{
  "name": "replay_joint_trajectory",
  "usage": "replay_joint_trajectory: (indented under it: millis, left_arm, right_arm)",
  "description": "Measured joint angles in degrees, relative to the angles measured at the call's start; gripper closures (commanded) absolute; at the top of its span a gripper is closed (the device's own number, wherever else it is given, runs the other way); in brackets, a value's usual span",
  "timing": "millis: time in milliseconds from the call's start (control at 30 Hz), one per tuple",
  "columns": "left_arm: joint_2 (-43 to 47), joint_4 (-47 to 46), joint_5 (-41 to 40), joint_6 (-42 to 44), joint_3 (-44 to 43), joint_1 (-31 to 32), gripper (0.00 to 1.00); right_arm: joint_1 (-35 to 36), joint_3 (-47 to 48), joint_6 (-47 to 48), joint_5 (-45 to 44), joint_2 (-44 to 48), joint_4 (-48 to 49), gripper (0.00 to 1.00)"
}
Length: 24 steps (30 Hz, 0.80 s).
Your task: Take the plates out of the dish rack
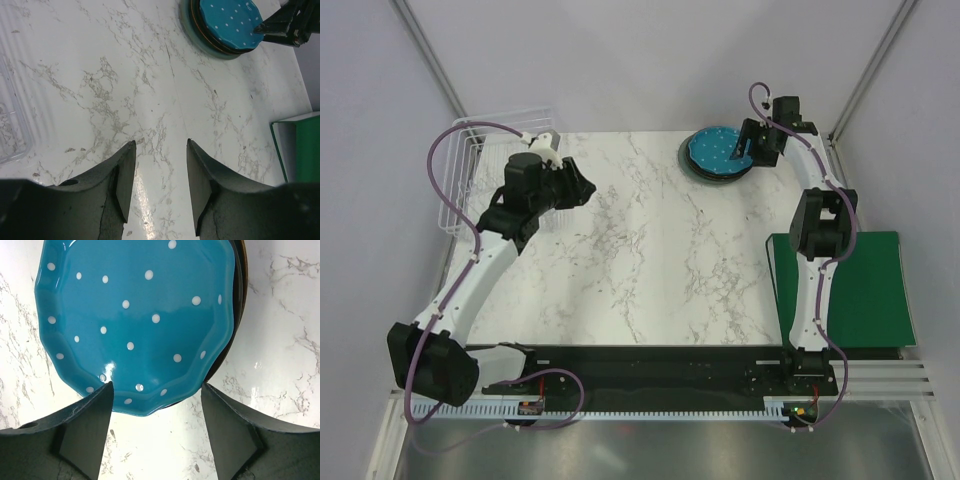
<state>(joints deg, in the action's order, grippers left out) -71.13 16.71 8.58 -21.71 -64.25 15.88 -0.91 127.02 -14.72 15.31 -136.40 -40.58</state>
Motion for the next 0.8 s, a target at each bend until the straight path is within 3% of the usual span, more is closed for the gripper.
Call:
replay_joint_trajectory:
  millis: [133, 200, 233, 267, 533, 800]
  left_arm:
    - [0.26, 0.26, -0.22, 0.04, 0.35, 0.0, 0.48]
    - [0.44, 0.52, -0.55, 0.15, 0.61, 0.0, 0.39]
    - [0.5, 0.81, -0.76, 0.35, 0.72, 0.0, 0.32]
    - [0.59, 0.92, -0.98, 0.66, 0.85, 0.0, 0.01]
    - [4.85, 2.43, -2.95, 4.13, 2.14, 0.0, 0.0]
    - [18.12, 4.04, -7.02, 6.43, 6.49, 0.02, 0.0]
  right_arm:
    - [0.04, 0.0, 0.04, 0.02, 0.0, -0.02, 0.16]
    - [0.04, -0.15, -0.02, -0.02, 0.02, 0.31, 0.02]
    - [0.04, -1.05, 0.11, -0.24, 0.42, 1.11, 0.02]
    - [0.04, -2.21, 0.17, -0.52, 1.14, 1.25, 0.02]
    - [0.79, -19.23, 2.64, -8.07, 18.95, 3.23, 0.02]
    - [8.48, -45.9, 5.11, -15.43, 51.8, 11.87, 0.02]
